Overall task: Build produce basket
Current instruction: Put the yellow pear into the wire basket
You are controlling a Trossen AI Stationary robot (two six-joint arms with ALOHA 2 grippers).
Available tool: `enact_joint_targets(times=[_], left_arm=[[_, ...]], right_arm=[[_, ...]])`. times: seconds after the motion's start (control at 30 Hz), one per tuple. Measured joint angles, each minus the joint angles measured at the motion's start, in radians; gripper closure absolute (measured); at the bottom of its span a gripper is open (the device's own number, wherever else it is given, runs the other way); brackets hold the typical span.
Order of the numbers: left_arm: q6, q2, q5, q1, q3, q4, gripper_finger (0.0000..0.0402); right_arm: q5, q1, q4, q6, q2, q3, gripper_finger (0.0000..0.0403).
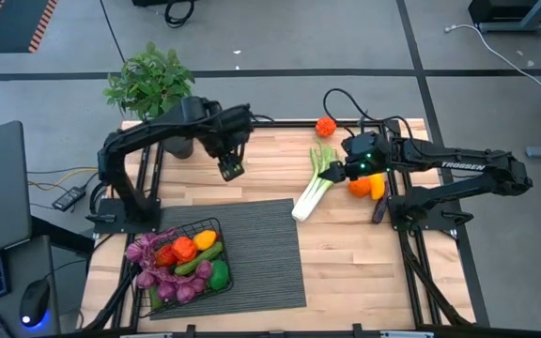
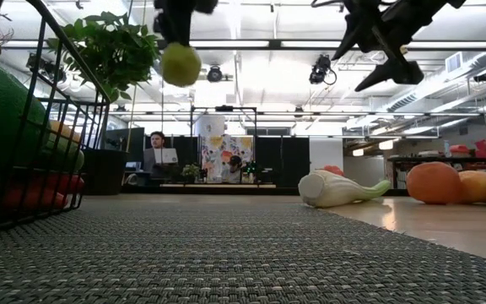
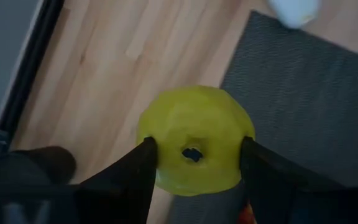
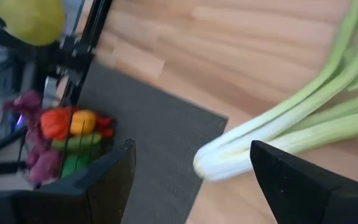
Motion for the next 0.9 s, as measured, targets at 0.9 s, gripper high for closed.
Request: enact_joint_targets(times=[0.9], left_arm=[[-1.121,-0.300,-0.021,-0.663,-0.440,0.003,0.0195]], right_arm=[[0.084,0.214,-0.010,-0.179,0.009,0.000,0.0085]])
